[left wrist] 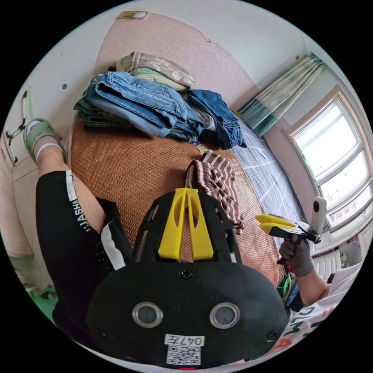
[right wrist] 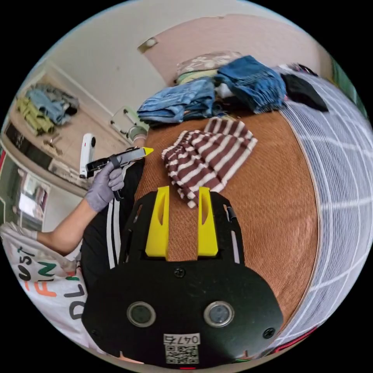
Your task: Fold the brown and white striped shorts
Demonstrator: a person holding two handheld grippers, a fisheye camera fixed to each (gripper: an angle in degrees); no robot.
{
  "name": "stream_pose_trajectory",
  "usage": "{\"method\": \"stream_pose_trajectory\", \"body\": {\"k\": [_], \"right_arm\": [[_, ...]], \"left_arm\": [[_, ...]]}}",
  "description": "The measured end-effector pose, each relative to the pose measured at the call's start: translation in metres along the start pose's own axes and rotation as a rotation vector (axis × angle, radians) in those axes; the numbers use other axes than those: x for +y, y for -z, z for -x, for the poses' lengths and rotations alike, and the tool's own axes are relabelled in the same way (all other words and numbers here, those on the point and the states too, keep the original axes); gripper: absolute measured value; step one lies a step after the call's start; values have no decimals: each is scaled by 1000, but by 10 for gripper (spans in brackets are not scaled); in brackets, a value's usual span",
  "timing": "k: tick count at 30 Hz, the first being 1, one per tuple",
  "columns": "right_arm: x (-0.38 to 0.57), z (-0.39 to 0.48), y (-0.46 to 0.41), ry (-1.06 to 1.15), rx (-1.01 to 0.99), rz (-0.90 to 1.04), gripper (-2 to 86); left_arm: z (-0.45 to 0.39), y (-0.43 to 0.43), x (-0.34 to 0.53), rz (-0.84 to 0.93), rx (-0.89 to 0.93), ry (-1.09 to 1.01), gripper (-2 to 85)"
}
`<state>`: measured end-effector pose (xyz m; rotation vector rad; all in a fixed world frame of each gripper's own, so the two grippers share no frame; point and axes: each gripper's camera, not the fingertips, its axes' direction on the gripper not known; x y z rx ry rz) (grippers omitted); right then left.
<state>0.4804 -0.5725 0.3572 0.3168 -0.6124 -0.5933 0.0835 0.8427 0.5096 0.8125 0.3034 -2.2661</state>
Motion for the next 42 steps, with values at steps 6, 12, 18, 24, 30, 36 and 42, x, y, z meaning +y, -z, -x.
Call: {"method": "stream_pose_trajectory", "body": {"k": [6, 12, 18, 24, 30, 36, 42], "right_arm": [[-63, 107, -47, 286, 175, 12, 87], [-80, 164, -104, 488, 426, 127, 68], [-68, 140, -30, 301, 240, -38, 12], [-39, 75, 60, 117, -161, -181, 8], [-7, 56, 135, 183, -399, -292, 8], [14, 70, 203, 292, -392, -299, 8], [30, 91, 290, 335, -160, -388, 7]], "left_arm": [[33, 12, -12, 10, 26, 18, -9], [68, 22, -29, -1, 68, 53, 0], [81, 14, -53, 65, 111, -1, 85], [81, -2, -80, 176, 202, -78, 190], [93, 18, -96, 90, 298, -69, 194], [75, 64, -113, -64, 536, -223, 76], [31, 144, -147, -142, 469, -402, -4]]}}
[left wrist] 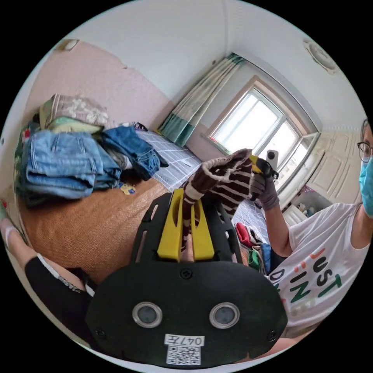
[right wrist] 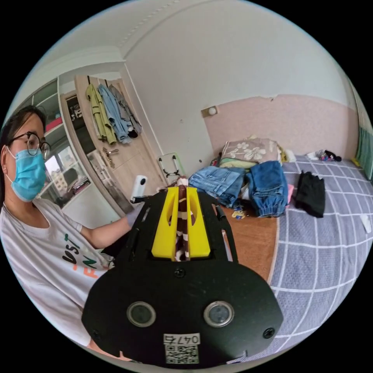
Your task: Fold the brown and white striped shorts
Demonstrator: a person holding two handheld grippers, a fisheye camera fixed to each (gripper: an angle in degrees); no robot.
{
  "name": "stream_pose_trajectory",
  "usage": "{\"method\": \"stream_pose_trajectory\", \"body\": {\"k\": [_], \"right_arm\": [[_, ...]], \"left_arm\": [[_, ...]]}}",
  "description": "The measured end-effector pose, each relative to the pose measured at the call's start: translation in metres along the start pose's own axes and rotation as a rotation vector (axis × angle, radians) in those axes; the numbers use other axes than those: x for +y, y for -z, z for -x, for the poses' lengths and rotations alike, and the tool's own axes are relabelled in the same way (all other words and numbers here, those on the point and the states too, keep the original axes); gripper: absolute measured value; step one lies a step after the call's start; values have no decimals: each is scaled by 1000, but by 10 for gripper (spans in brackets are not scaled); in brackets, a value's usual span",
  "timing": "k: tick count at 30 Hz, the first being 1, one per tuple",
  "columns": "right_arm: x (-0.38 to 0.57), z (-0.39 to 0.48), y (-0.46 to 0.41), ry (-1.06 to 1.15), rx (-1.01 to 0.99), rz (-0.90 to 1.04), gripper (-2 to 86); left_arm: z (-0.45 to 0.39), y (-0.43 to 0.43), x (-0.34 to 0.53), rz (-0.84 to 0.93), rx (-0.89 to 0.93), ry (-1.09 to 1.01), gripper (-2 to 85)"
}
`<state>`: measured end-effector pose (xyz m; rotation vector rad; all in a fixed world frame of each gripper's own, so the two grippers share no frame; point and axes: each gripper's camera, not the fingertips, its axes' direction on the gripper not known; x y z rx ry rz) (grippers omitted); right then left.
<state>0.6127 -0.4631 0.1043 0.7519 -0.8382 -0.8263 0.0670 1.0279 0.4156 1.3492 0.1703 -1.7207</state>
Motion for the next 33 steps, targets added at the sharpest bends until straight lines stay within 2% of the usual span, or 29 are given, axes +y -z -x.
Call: {"method": "stream_pose_trajectory", "body": {"k": [4, 7, 10, 15, 18, 20, 22, 24, 26, 28, 30, 33], "right_arm": [[-9, 33, 43, 72, 49, -9, 7], [-2, 60, 78, 103, 74, -2, 7], [9, 83, 113, 110, 42, -39, 7], [20, 89, 139, 88, 41, -91, 7], [22, 50, 121, 4, 89, -52, 9], [29, -6, 80, -82, 135, 2, 16], [45, -61, 45, -224, 240, 31, 27], [68, -109, 20, -388, 362, 88, 42], [97, -125, 11, -477, 365, 54, 52], [115, -117, 5, -453, 370, 47, 48], [134, -113, -7, -446, 400, 134, 40], [169, -121, -31, -498, 331, 288, 25]], "left_arm": [[-63, 16, -48, 123, -87, -198, -7], [-98, 18, -59, 209, -18, -301, -7], [-123, 16, -65, 261, 51, -330, -6], [-141, -5, -82, 292, 3, -278, -1], [-103, -48, -94, 371, -64, -183, 17], [-35, -100, -101, 415, -232, -13, 57], [30, -138, -94, 446, -325, 144, 75], [86, -161, -76, 459, -299, 311, 80], [124, -160, -47, 346, -203, 462, 90], [134, -155, -29, 280, -207, 494, 92], [143, -161, -15, 286, -217, 506, 91], [155, -185, 3, 327, -179, 527, 87]]}}
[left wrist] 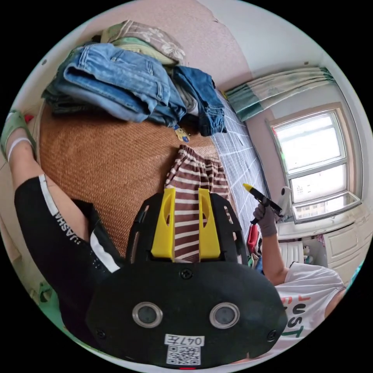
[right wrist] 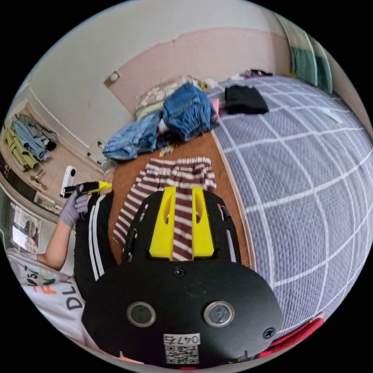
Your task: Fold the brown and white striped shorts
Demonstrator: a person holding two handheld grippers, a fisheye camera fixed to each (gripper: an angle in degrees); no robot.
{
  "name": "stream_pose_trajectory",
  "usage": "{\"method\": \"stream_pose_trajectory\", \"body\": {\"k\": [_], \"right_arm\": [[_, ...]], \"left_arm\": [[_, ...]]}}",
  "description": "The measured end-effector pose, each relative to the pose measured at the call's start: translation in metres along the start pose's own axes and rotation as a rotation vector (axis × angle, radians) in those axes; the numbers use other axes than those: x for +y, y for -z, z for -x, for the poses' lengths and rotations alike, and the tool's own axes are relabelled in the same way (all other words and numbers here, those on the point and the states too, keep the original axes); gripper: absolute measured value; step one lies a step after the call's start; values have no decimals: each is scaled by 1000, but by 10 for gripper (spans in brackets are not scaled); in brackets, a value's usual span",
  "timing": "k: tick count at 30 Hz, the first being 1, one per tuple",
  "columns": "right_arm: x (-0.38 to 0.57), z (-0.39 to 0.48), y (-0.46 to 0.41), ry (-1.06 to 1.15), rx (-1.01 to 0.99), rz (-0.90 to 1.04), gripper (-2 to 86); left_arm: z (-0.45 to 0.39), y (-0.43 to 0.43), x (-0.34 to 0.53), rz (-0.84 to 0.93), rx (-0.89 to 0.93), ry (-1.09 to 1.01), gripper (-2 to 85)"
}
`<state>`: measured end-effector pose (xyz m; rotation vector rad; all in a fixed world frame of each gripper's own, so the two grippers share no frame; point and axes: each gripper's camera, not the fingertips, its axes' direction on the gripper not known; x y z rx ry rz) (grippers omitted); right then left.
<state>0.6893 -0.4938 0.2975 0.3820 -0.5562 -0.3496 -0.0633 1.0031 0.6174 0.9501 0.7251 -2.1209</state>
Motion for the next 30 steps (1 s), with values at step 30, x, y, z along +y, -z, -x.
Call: {"method": "stream_pose_trajectory", "body": {"k": [30], "right_arm": [[-69, 90, -106, 130, 266, 179, -12]], "left_arm": [[-84, -199, -55, 318, -244, -125, -9]]}}
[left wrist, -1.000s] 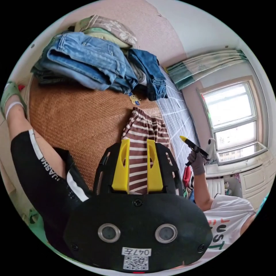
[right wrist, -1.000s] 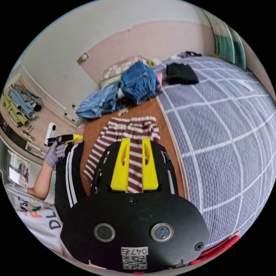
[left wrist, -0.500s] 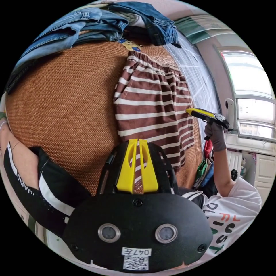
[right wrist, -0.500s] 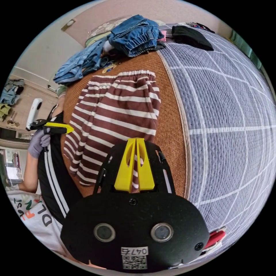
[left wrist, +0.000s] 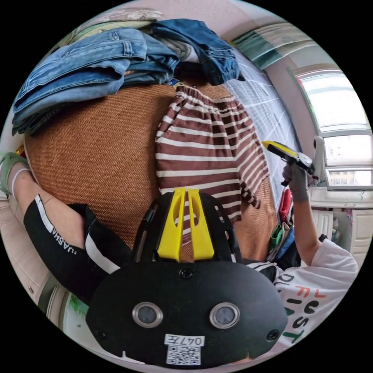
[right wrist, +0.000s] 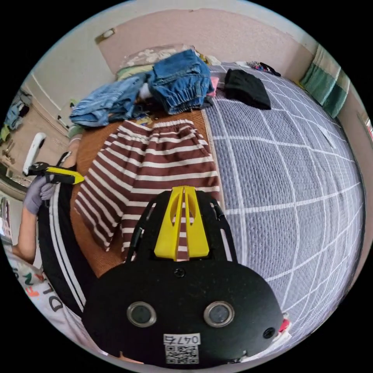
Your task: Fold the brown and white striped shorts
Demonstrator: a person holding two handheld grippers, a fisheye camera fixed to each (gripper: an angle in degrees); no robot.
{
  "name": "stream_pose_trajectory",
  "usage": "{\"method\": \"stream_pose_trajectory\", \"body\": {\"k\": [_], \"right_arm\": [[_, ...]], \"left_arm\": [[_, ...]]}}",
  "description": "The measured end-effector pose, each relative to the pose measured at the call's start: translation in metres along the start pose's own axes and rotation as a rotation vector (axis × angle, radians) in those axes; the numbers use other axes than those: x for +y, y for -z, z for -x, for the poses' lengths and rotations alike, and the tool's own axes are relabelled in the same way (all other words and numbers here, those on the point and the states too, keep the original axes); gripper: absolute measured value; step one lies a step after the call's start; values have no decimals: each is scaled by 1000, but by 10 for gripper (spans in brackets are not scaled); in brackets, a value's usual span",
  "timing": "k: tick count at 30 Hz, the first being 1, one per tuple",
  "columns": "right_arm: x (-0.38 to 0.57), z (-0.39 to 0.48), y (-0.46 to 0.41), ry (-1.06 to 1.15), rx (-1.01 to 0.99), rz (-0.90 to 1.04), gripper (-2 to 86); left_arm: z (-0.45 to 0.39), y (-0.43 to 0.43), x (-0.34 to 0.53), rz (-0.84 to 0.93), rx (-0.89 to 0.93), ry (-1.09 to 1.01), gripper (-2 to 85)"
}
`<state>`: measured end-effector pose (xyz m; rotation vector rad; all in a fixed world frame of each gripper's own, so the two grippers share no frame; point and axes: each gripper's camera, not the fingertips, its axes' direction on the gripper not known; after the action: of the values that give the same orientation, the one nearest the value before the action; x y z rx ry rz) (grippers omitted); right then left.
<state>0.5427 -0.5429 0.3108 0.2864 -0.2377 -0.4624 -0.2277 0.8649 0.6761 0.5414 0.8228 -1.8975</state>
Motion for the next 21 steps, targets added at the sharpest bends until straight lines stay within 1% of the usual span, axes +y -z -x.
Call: {"method": "stream_pose_trajectory", "body": {"k": [3, 6, 8, 10, 14, 18, 20, 21], "right_arm": [[22, 28, 1, 3, -150, -35, -12], [22, 76, -10, 86, -271, -13, -12], [5, 127, -22, 195, -349, -5, -13], [-13, 171, -37, 291, -380, 8, -13], [-49, 261, -84, 436, -363, 86, -12], [-65, 305, -115, 488, -314, 132, -12], [-66, 322, -139, 528, -282, 236, -12], [-65, 323, -139, 526, -287, 228, -12]], "left_arm": [[-15, -7, -5, 25, -12, -24, -9], [-26, 0, -5, -59, -4, -10, -10], [-31, 12, 2, -159, -2, 34, -10], [-32, 15, 6, -179, -22, 66, -10], [-39, 22, 18, -185, -31, 95, -10], [-52, 28, 28, -219, -64, 119, -10], [-63, 27, 28, -243, -47, 125, -10], [-66, 27, 27, -244, -42, 122, -10]]}}
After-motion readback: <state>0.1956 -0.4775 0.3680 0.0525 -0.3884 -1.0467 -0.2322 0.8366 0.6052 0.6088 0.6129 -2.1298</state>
